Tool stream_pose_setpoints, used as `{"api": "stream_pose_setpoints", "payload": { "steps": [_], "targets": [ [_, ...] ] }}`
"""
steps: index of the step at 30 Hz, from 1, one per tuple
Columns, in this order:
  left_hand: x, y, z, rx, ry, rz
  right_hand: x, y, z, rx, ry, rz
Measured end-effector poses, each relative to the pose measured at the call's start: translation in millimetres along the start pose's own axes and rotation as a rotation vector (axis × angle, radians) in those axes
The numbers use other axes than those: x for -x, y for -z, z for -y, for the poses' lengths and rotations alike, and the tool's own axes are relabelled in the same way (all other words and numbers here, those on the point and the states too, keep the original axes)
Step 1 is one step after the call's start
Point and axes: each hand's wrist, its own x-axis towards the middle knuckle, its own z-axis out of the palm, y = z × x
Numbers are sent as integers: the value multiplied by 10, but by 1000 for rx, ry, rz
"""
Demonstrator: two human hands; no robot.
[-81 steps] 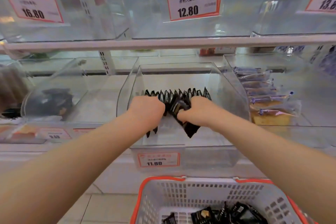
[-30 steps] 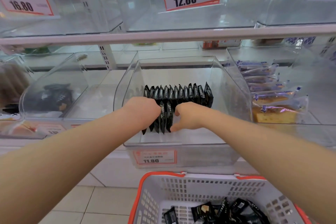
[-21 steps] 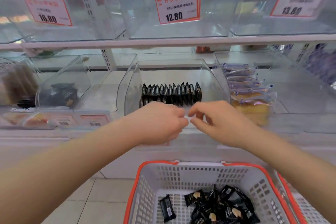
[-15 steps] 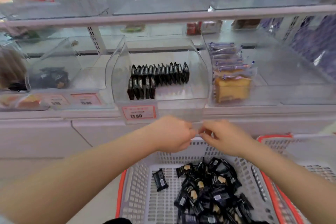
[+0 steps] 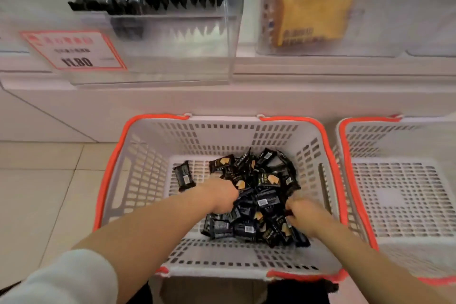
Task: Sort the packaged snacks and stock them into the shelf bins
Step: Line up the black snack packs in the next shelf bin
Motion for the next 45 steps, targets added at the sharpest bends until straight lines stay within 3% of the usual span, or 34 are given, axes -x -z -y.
{"api": "stream_pose_setpoints", "payload": {
  "steps": [6, 13, 22, 28, 33, 39, 43, 45],
  "targets": [
    [-393, -500, -280, 179, -49, 81, -260, -333, 62, 117, -56, -12],
    [-567, -1025, -630, 306, 0, -56, -392, -625, 147, 263, 37, 19],
    [-791, -1179, -700, 127, 12, -107, -478, -623, 122, 136, 48, 67],
    [-802, -1316, -606, 312, 98, -25, -468, -605, 144, 44, 58, 143],
    [-805, -1301, -479, 381, 29, -88, -464, -580, 114, -13, 64, 132],
    [-686, -1235, -325, 790, -35, -15, -450, -619, 107, -82, 47, 114],
    [-667, -1106, -205, 1220, 80, -59, -455, -532, 50, -249, 50, 78],
    [-694, -1015, -189, 1544, 202, -100, -428, -451, 45, -435, 4, 3]
  ]
}}
